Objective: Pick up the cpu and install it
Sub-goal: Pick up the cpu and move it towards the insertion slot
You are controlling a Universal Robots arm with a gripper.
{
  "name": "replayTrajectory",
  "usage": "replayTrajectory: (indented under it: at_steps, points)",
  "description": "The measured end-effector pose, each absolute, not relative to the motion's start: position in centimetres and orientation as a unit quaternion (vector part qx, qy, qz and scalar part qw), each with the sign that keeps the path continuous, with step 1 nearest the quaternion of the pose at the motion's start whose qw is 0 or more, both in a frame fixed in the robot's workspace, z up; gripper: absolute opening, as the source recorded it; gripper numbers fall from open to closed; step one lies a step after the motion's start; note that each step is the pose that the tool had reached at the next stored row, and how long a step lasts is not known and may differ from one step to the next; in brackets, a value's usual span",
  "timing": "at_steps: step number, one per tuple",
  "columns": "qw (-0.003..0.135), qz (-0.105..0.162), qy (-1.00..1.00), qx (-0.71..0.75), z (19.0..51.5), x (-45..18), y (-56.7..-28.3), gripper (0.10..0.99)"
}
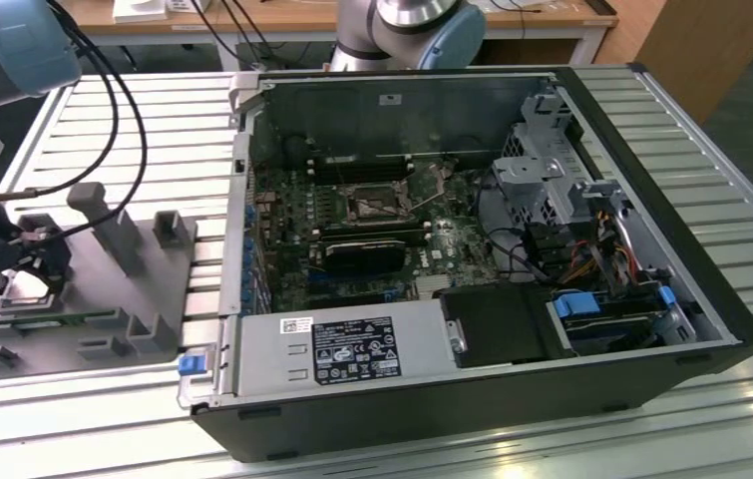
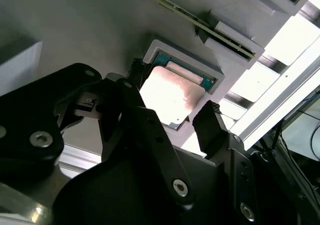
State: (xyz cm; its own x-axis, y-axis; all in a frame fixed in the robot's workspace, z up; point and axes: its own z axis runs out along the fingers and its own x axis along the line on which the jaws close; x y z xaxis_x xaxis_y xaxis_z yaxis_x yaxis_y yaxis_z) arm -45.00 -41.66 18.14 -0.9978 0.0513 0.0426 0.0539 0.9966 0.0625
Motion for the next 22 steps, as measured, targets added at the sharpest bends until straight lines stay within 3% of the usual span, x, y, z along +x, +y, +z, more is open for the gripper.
replayTrajectory:
  at_steps: [17, 19, 20, 22]
  points:
    - [0.01, -0.032, -0.999, -0.026, 18.23, -45.41, -41.37, 0.678]
    - [0.01, -0.032, -0.999, -0.026, 18.24, -45.43, -41.38, 0.667]
    - [0.01, -0.031, -0.999, -0.026, 18.24, -45.43, -41.38, 0.592]
    - [0.01, -0.031, -0.999, -0.026, 18.24, -45.43, -41.37, 0.592]
